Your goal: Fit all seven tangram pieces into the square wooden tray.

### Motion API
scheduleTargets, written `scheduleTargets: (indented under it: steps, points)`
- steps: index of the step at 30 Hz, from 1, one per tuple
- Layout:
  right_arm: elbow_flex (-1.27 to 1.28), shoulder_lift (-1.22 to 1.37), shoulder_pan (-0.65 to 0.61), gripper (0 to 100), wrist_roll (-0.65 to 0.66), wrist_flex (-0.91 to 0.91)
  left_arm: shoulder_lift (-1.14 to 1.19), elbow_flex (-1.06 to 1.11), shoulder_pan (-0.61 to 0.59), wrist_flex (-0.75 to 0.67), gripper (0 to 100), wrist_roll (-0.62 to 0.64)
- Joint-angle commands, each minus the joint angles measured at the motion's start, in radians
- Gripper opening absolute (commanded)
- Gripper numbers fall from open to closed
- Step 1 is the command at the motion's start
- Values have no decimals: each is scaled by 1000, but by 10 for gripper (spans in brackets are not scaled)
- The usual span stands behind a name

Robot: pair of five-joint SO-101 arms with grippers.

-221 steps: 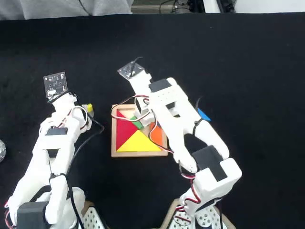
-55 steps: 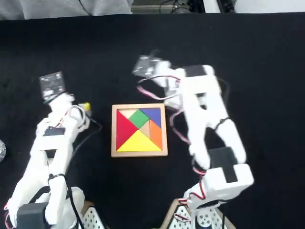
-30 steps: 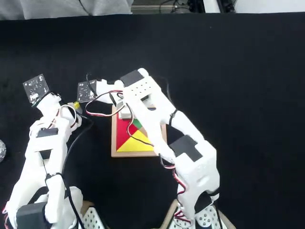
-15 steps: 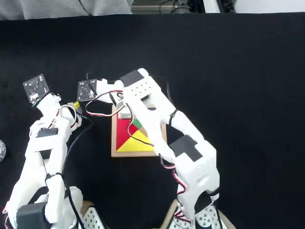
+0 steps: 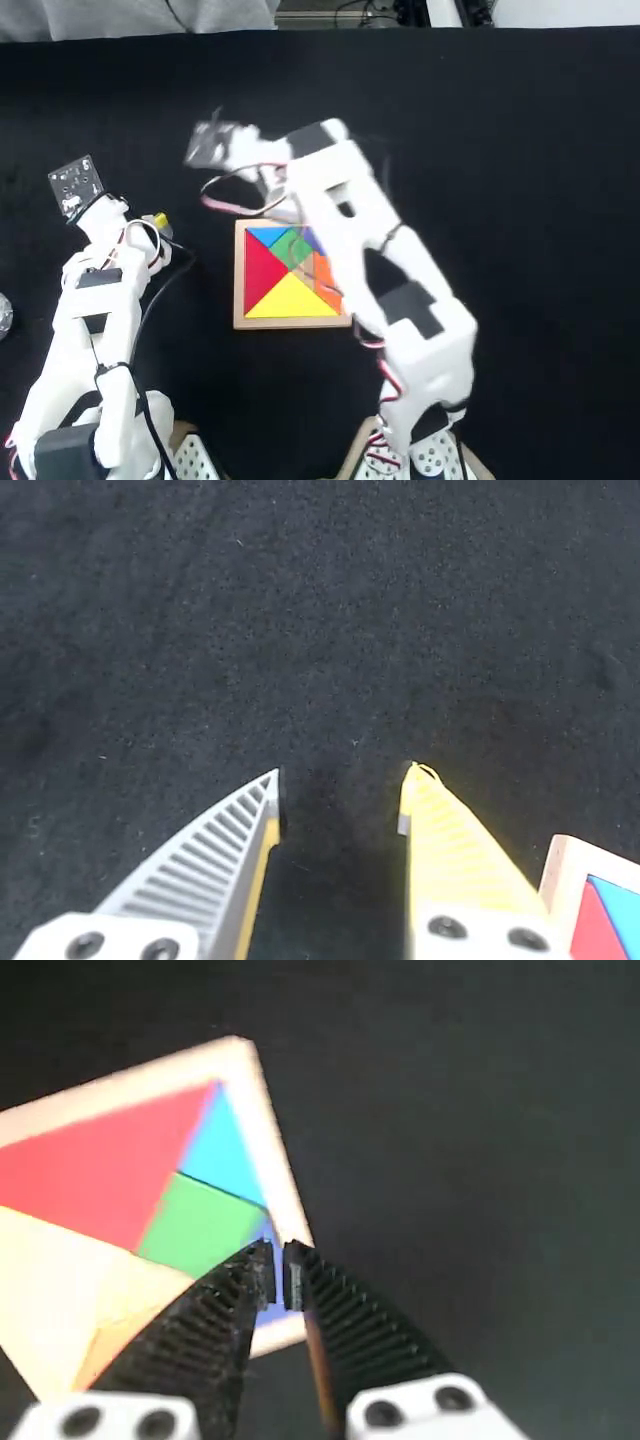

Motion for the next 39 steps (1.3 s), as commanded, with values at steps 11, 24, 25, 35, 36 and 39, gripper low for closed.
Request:
scheduleTargets:
  steps: [11,24,25,35,36,39]
  points:
    - [177,-733,305,11,-388,11,-18,-25,28,-18,202,-3]
    - [366,-1431,327,11,-417,11,-264,-435,1,419,202,-374]
    - [366,-1452,327,11,-417,11,-308,-486,-7,462,202,-397]
    - [329,-1603,328,11,-419,6,-730,-814,-16,735,202,-423]
    - [311,-1630,328,11,-419,6,-773,-823,-15,760,202,-423]
    - [255,-1721,328,11,-419,8,-922,-819,-10,835,202,-423]
